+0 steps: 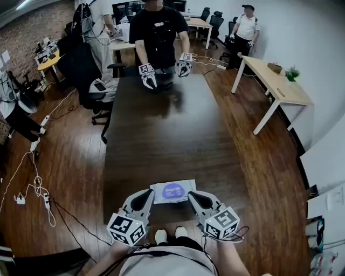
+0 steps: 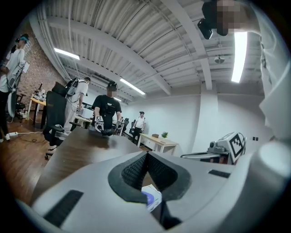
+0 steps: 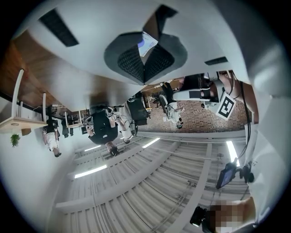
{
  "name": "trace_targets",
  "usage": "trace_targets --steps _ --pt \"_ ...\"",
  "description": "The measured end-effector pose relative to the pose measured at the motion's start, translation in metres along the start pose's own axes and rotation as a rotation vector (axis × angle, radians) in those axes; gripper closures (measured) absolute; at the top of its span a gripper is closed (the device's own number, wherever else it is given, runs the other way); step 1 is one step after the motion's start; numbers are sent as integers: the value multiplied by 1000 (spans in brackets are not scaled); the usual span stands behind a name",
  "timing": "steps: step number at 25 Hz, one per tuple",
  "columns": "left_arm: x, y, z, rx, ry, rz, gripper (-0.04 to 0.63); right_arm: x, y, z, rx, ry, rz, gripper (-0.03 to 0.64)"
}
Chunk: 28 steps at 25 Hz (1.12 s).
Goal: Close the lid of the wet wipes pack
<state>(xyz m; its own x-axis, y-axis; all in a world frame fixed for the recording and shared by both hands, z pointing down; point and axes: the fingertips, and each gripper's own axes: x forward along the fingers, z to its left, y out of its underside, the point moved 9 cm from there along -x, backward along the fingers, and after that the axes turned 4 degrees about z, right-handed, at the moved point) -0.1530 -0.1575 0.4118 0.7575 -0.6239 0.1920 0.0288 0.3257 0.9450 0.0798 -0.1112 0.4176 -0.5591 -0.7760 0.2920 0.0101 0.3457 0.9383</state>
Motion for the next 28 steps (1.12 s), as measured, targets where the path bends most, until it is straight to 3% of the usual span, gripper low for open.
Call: trace_targets --steps 9,15,21,28 --pt "-15 2 0 2 33 -9 594 -5 -1 24 3 5 -4 609" --pt "-21 -4 -10 0 16 -29 594 -16 -10 35 -39 -49 -15 609" --pt "-27 -9 -41 29 1 -44 594 -39 -10 35 -59 -77 -38 609" --pt "-60 2 -97 44 -76 -68 594 -100 8 57 -54 -131 -76 609"
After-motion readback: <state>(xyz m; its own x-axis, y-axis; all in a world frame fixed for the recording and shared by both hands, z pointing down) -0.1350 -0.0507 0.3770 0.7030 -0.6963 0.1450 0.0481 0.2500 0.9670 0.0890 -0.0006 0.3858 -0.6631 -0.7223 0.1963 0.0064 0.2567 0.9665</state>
